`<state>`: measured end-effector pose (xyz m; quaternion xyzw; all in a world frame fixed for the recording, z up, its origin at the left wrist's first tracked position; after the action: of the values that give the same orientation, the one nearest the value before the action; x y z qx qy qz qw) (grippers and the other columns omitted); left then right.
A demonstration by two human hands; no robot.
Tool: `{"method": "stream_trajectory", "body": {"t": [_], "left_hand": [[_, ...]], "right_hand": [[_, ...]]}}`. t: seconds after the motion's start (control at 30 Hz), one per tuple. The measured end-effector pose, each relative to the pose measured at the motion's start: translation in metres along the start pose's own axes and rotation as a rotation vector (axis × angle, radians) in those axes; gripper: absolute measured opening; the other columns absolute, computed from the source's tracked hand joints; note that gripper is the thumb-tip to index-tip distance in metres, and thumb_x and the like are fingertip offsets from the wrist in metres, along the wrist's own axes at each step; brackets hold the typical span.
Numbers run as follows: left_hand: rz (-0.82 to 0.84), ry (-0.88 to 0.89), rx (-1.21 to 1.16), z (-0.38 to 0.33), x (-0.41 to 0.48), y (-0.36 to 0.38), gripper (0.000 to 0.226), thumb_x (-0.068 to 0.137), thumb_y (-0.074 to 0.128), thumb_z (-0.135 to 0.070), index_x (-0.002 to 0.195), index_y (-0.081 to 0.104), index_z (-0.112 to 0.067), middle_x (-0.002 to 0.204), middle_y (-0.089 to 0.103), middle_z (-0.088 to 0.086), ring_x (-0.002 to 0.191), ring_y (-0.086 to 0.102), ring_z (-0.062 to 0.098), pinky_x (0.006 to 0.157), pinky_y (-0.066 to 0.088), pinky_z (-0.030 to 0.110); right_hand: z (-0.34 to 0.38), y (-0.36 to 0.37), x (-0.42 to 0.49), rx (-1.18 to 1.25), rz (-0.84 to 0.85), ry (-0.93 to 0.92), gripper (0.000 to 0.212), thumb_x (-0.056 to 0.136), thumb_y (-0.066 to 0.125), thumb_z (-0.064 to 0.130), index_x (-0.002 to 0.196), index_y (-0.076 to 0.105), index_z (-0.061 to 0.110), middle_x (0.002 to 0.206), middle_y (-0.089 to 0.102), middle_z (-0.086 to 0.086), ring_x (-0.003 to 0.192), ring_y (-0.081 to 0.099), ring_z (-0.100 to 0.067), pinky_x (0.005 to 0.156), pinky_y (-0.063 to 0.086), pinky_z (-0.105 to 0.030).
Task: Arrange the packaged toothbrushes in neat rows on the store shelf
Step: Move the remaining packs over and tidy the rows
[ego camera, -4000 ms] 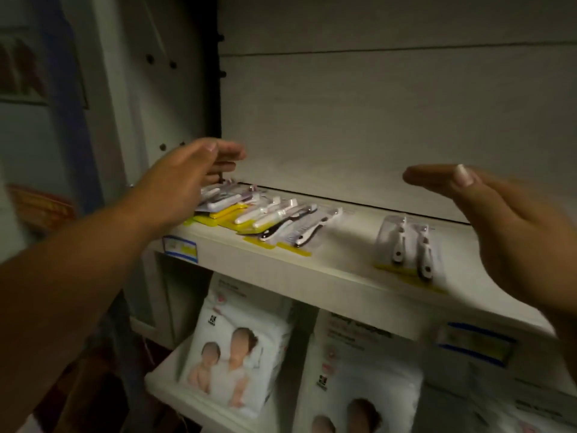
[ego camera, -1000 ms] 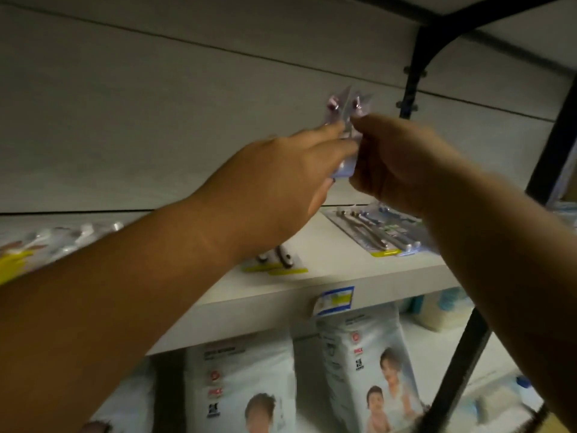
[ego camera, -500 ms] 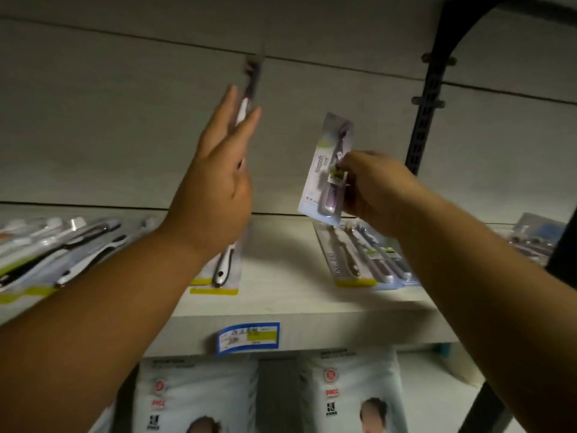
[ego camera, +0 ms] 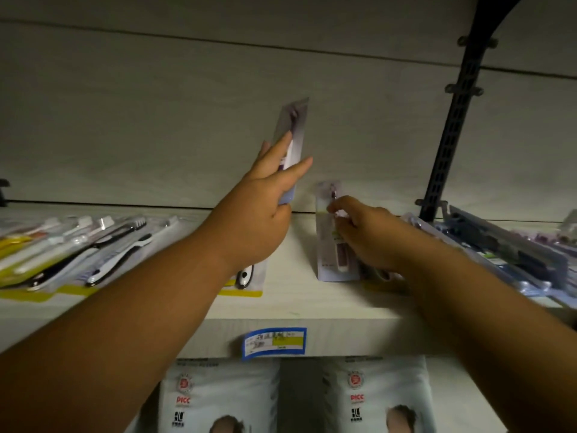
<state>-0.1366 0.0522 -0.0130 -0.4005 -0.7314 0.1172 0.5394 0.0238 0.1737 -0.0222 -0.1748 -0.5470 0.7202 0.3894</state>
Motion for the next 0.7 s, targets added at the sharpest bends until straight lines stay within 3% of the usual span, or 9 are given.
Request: {"method": "stream_trajectory", "body": {"t": [0.17,0.43,0.57,0.7], "left_hand": [[0.094,-0.052,0.062,0.004,-0.001,0.002,0.060,0.096,0.043,0.004,0.150,0.043,-0.024,0.167,0.006,-0.012,0.153,-0.006,0.008,0.105,-0.001,0.000],[0.174,-0.042,0.118,-0.009,-0.008,0.000,0.054,0.097,0.048,-0.007,0.143,0.053,-0.035,0.165,0.015,-0.018,0.152,0.004,0.003,0.115,0.015,0.020],[0.300,-0.083,0.240,-0.016,-0.012,0.004,0.051,0.097,0.050,-0.018,0.143,0.049,-0.041,0.166,0.008,-0.019,0.153,0.000,0.006,0.120,0.019,0.033],[0.378,-0.083,0.283,-0.019,-0.014,0.006,0.053,0.097,0.052,-0.026,0.146,0.044,-0.042,0.167,0.002,-0.019,0.153,-0.001,0.007,0.120,0.019,0.034]], "right_hand": [[0.000,-0.001,-0.003,-0.276,0.073,0.005,0.040,0.110,0.021,0.035,0.142,0.042,0.044,0.136,0.057,-0.003,0.116,0.047,-0.027,0.110,0.032,-0.047],[-0.004,0.003,-0.006,-0.430,0.092,-0.016,0.036,0.106,0.030,0.044,0.136,0.049,0.051,0.138,0.054,0.002,0.129,0.040,-0.027,0.108,0.025,-0.049],[-0.005,0.004,-0.007,-0.392,0.053,-0.049,0.034,0.103,0.037,0.044,0.130,0.057,0.051,0.131,0.059,0.010,0.124,0.044,-0.023,0.106,0.026,-0.048],[-0.003,0.004,-0.007,-0.317,0.047,-0.102,0.032,0.103,0.040,0.043,0.124,0.064,0.049,0.122,0.062,0.014,0.118,0.050,-0.021,0.109,0.029,-0.048]]}}
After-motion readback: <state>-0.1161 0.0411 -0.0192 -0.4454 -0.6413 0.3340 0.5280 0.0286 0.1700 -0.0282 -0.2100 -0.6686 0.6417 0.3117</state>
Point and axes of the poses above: each hand's wrist, its own x-axis towards the middle knuckle, its own y-axis out of the palm, z = x × y, the point moved 2 cm from there along x, towards the middle knuckle
